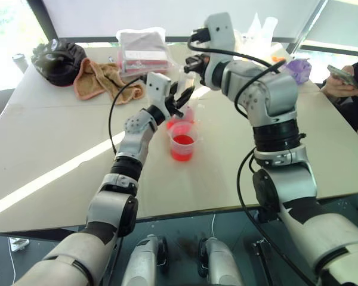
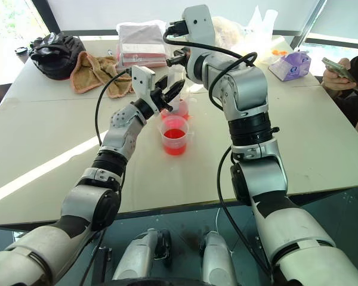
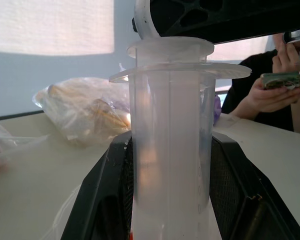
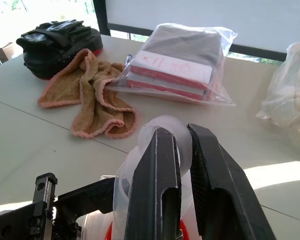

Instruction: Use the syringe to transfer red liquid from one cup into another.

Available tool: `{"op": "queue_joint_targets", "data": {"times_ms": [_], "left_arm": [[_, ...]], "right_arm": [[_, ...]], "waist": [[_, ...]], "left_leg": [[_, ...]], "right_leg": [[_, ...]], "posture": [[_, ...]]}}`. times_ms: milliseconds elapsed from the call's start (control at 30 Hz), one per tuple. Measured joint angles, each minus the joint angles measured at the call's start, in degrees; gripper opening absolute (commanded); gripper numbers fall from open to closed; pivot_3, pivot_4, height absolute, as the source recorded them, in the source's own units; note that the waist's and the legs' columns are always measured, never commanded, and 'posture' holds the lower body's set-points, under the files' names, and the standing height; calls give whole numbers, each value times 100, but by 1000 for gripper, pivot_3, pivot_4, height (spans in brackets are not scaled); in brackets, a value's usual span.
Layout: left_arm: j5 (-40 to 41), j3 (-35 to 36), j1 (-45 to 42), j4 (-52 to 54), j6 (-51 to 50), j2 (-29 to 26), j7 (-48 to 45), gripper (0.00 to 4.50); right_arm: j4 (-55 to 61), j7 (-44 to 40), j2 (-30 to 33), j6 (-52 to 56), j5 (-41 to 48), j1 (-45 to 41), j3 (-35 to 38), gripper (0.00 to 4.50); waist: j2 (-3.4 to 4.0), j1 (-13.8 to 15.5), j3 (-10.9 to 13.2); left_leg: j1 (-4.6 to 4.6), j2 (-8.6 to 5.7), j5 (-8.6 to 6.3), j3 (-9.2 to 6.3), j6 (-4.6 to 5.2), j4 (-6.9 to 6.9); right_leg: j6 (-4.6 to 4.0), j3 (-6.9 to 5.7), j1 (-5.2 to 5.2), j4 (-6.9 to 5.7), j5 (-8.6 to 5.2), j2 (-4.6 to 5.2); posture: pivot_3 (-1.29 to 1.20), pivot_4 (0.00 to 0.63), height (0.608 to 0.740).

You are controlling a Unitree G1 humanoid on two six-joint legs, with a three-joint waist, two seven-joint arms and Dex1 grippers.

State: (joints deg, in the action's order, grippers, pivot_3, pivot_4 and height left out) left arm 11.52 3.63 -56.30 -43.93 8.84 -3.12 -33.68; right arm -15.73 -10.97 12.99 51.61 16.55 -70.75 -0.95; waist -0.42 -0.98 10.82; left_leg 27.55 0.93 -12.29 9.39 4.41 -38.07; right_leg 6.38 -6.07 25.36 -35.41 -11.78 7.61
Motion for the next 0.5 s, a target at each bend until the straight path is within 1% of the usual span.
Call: {"op": "queue_joint_targets", "data": {"times_ms": [500], "left_arm": [[29,-1,-6,32,-201,38,0,1459]], "right_arm": [[-180,-79,135,-446,0,-22,-50,25]], "waist": [[0,6,0]], "left_leg": [[0,0,1,0,1,0]], "right_leg": [[0,0,-1,2,0,0]], "posture": [[0,150,740]]}}
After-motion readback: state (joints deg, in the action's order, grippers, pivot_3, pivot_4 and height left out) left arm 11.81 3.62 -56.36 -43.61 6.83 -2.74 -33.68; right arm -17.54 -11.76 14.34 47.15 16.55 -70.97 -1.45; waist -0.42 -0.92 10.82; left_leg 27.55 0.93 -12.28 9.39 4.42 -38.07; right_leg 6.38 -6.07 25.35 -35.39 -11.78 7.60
